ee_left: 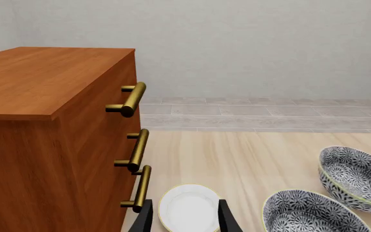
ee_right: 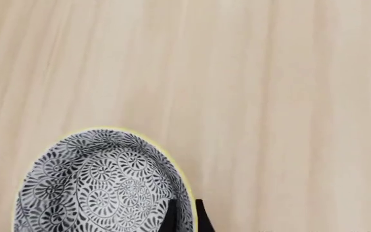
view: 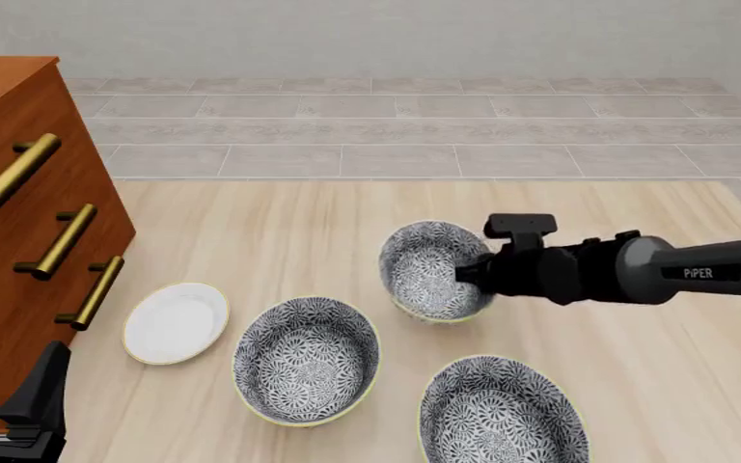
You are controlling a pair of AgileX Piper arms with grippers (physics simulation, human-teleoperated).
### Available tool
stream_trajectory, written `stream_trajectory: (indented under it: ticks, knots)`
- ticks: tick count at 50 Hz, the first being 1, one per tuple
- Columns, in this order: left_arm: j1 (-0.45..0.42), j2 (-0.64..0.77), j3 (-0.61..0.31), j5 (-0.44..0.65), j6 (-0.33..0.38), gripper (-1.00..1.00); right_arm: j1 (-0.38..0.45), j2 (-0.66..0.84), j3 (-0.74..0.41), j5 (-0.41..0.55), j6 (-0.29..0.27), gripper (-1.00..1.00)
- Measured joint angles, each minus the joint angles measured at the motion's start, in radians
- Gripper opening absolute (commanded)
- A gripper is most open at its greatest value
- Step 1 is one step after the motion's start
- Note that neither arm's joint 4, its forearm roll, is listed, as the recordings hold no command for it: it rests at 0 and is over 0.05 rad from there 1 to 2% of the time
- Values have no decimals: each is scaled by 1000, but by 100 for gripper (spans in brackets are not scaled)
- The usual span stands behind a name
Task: Stack the bowl at the front on the bowl in the middle.
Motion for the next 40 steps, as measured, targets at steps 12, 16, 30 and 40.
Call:
stream_trajectory:
  ticks: [12, 16, 30, 40]
  knots:
    - [0, 0, 0, 0, 0, 100, 11, -10, -5, 3, 10, -100]
    - [0, 0, 0, 0, 0, 100, 15, -15, -6, 8, 16, -100]
    - [0, 0, 0, 0, 0, 100, 22, -45, -14, 38, 37, -100]
    - [0, 0, 0, 0, 0, 100, 21, -89, -18, 69, 46, -100]
